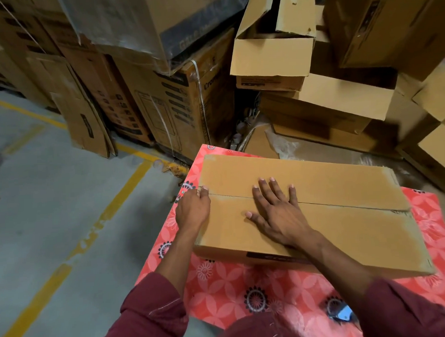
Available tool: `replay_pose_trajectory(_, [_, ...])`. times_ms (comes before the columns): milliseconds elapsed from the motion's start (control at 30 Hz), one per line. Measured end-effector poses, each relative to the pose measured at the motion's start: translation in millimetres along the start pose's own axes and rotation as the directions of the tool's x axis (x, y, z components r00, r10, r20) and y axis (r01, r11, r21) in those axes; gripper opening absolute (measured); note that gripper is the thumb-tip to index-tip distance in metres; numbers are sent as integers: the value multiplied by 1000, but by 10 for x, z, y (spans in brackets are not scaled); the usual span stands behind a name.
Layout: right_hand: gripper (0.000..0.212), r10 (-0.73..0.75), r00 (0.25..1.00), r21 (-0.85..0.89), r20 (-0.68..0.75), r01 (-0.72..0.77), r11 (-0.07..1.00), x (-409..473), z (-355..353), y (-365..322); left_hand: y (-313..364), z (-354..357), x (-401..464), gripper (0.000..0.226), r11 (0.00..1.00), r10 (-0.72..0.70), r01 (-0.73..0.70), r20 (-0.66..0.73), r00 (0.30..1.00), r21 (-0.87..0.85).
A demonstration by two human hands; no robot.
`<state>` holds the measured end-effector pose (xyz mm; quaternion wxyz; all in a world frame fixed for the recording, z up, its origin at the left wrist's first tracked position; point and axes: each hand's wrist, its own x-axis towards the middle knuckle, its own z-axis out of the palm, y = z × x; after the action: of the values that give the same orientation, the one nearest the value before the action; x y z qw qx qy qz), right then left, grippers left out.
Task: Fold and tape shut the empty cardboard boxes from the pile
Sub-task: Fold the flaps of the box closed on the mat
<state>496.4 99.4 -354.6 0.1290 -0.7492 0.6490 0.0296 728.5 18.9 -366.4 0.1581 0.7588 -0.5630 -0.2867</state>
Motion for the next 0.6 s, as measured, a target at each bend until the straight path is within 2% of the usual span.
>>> replay_pose_trajectory(67, [84, -12, 1000, 34, -21, 13, 999, -23, -29, -3, 45, 23, -100, 65, 995, 64, -60, -46, 997, 77])
replay_pose_trajectory(100, [81, -17, 999, 66, -42, 20, 998, -47, -55, 2, 92, 36, -159, 68, 983, 140, -126, -95, 986, 133])
replay_pose_trajectory(200, [71, 16, 982, 194, -188, 21, 981, -210, -173, 73, 312, 116, -362, 60, 899, 419, -374, -203, 885, 227])
replay_pose_trajectory(267, [65, 83, 942, 310, -325, 24, 950, -428, -226, 179, 503, 220, -574, 56, 838, 546, -528, -213, 810, 139])
replay_pose_trajectory(333, [51, 156, 860, 408, -486, 65, 911, -729, -234, 331, 707, 378, -858, 47, 740, 659, -672, -202, 724, 5])
replay_pose_trajectory(433, [27, 252, 739, 435, -625, 61, 898, -1304, -141, 587, 974, 676, -1327, 31, 566, 794, -812, -172, 583, -144])
replay_pose_trajectory(500, [19, 315, 711, 468, -629, 22, 884, -1725, -9, 745, 1089, 870, -1607, 26, 495, 837, -845, -150, 526, -203])
replay_pose_trajectory(600, [16, 484, 736, 594, -474, -139, 792, -2308, 337, 1009, 1202, 1091, -1909, 21, 490, 834, -818, -109, 540, -302])
